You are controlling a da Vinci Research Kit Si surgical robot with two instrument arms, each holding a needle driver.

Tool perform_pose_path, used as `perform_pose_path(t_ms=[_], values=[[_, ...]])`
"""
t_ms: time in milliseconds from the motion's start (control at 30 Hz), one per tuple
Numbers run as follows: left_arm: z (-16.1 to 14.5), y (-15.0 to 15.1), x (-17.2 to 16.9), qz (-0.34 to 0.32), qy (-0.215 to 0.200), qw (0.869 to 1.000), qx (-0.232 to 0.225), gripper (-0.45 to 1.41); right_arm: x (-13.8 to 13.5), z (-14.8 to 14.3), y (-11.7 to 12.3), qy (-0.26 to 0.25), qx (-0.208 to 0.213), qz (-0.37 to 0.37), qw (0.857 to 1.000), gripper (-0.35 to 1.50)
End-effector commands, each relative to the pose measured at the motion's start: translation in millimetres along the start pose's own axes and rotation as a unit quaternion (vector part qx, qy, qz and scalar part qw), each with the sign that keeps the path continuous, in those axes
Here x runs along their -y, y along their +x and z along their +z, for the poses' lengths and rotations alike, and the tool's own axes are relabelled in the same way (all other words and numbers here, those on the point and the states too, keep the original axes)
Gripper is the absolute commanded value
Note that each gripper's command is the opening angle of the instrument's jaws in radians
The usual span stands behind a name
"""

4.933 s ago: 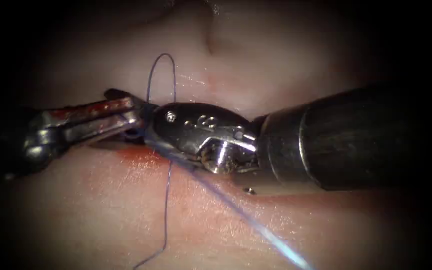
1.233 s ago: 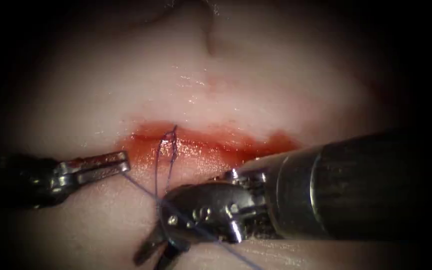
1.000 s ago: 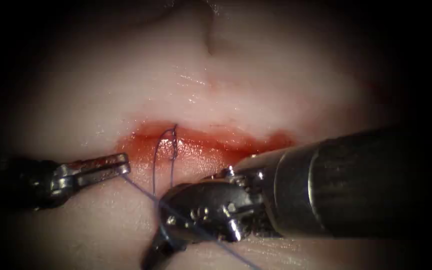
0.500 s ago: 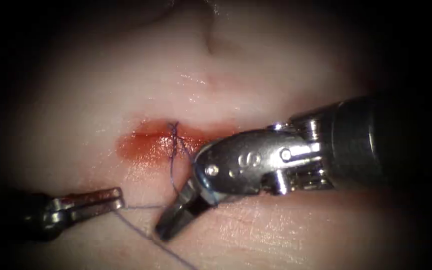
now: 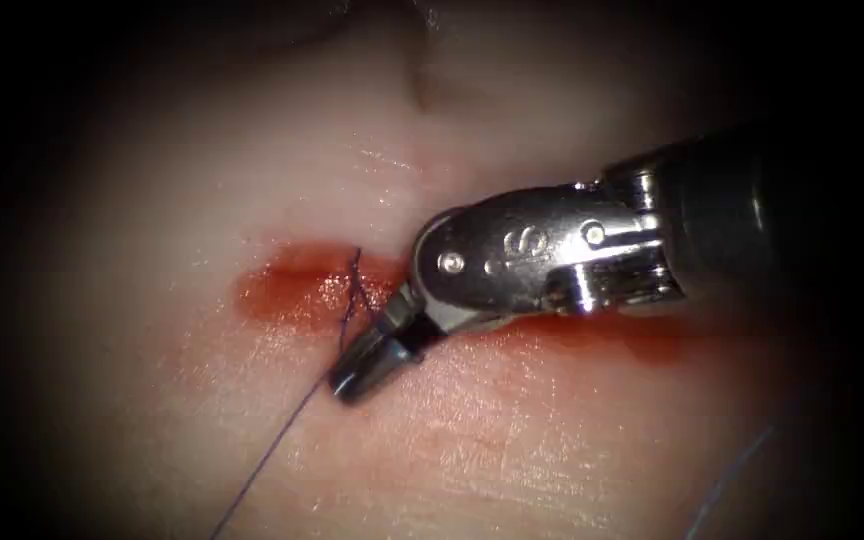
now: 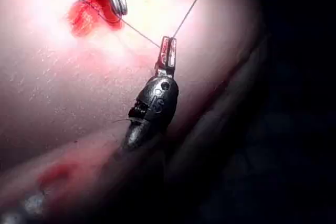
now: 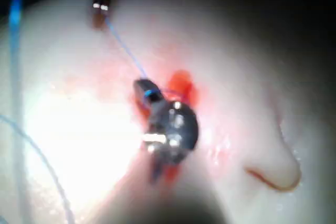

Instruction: Wound Closure

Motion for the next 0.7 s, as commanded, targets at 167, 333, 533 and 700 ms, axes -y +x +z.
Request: perform_pose_path(t_ms=[167,333,533,700], values=[[-0.1,-0.3,-2.4,-0.004,-0.003,1.000,-0.001,-0.45,-2.2,-0.5,-0.8,-0.031,0.006,0.012,0.999,-0.35],[-0.2,-0.5,-2.9,-0.006,-0.003,1.000,-0.001,-0.45,-3.5,-2.0,-1.5,-0.051,0.012,0.027,0.998,-0.35],[-0.9,-0.4,-3.6,-0.008,-0.001,1.000,-0.001,-0.45,-4.2,-3.0,-2.1,-0.060,0.014,0.037,0.997,-0.35],[-1.8,-0.2,-5.0,-0.009,0.003,1.000,0.000,-0.45,-5.1,-3.6,-2.2,-0.047,0.018,0.034,0.998,-0.35]])
